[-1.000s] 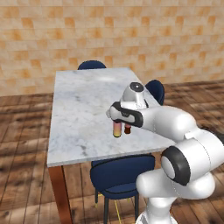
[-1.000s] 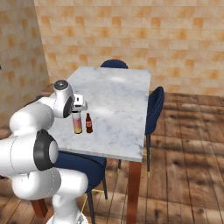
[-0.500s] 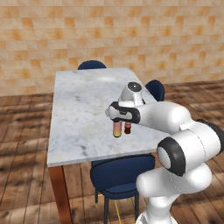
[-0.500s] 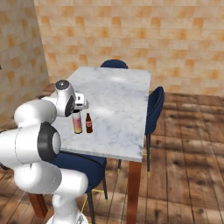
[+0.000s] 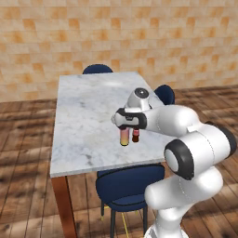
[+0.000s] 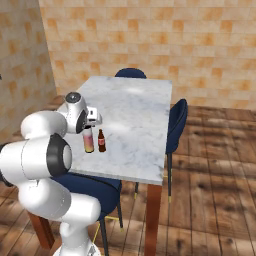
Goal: Place the large bottle from the dining counter next to the other large bottle outside the sink, and place the small bottle from the dining counter next to the other small bottle inside the sink.
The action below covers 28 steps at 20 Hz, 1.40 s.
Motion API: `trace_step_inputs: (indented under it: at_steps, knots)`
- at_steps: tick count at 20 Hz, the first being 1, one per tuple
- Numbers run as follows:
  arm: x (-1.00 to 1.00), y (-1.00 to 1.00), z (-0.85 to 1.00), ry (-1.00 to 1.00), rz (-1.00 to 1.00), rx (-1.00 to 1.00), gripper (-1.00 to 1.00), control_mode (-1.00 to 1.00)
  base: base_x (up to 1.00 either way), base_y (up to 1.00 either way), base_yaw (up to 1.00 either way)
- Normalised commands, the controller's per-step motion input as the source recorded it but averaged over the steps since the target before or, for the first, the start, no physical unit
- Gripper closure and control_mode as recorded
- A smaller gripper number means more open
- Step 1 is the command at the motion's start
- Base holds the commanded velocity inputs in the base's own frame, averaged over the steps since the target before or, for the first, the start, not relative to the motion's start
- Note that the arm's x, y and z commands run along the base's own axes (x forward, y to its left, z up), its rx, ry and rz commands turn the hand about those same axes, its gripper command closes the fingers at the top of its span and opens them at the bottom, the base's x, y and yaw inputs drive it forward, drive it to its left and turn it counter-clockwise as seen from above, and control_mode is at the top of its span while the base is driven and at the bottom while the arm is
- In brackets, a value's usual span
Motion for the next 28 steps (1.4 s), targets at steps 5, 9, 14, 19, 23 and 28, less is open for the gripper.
trace_step_inputs:
  at_steps: [5,9,14,19,23,28]
  knots:
    - [0.11,0.0,-0.16,0.0,0.0,0.0,-1.0,-1.0,0.0,0.0,0.0]
    - [0.1,0.0,-0.19,-0.01,0.0,0.0,-1.0,-1.0,0.0,0.0,0.0]
    - [0.1,0.0,-0.18,-0.02,0.0,0.0,-1.0,-1.0,0.0,0.0,0.0]
    - [0.01,0.0,-0.21,-0.02,0.0,0.0,1.0,-1.0,0.0,0.0,0.0]
    - [0.0,0.0,-0.21,-0.02,0.0,0.0,1.0,-1.0,0.0,0.0,0.0]
    - [0.0,0.0,-0.19,-0.01,0.0,0.0,1.0,-1.0,0.0,0.0,0.0]
